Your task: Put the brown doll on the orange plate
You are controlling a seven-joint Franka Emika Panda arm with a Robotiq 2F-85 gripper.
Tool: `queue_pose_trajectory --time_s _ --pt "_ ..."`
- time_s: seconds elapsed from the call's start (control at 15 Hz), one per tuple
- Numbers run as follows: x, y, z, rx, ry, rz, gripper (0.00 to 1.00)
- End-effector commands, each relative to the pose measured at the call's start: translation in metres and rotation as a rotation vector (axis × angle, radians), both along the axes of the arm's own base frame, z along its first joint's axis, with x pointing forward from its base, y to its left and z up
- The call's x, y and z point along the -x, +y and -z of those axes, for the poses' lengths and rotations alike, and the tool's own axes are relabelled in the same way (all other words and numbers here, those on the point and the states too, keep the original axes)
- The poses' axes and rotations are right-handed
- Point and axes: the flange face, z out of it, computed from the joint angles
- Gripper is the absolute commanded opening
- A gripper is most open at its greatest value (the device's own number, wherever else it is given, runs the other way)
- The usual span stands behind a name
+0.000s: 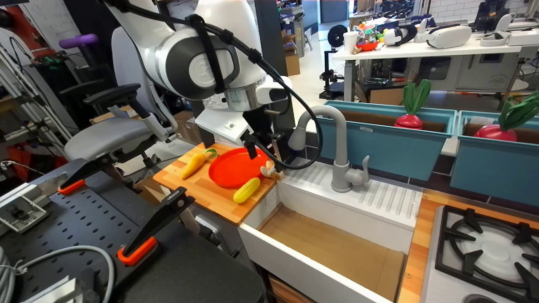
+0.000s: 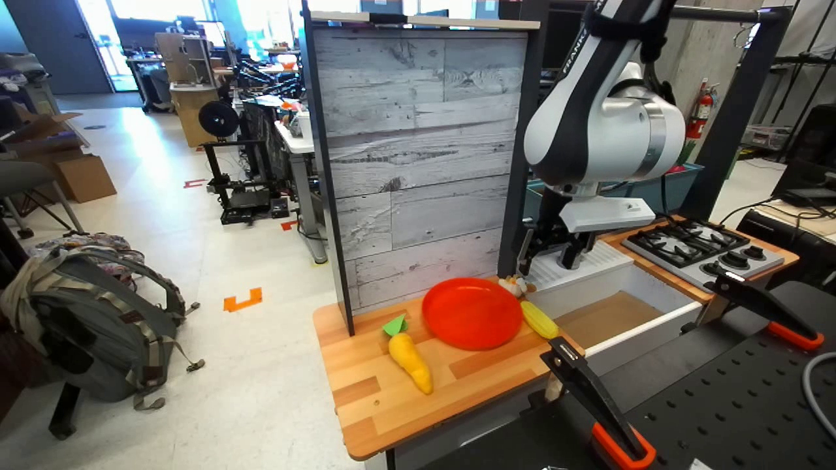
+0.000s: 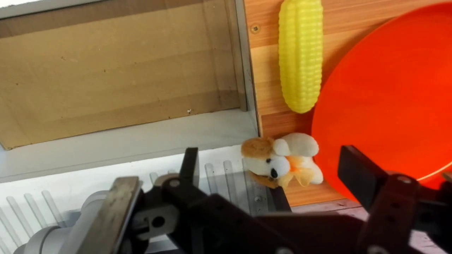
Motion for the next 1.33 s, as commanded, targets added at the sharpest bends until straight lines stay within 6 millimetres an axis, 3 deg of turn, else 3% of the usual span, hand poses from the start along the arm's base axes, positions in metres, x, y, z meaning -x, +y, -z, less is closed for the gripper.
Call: queue_pose_trajectory --time_s 0.0,0.87,0.93,1.07,1.27 --pt "-0.013 0.003 0.014 0.026 -0.013 -0.01 1.0" --pt "-0.024 0.0 0.049 0.048 -0.001 -0.03 1.0" --pt "-0.025 -0.001 0.051 0.05 -0.001 -0.032 0.75" --pt "-0.026 -0.002 0.053 0.057 0.0 -0.036 0.66" --pt "-0.027 -0.003 0.053 0.064 0.0 -0.042 0.4"
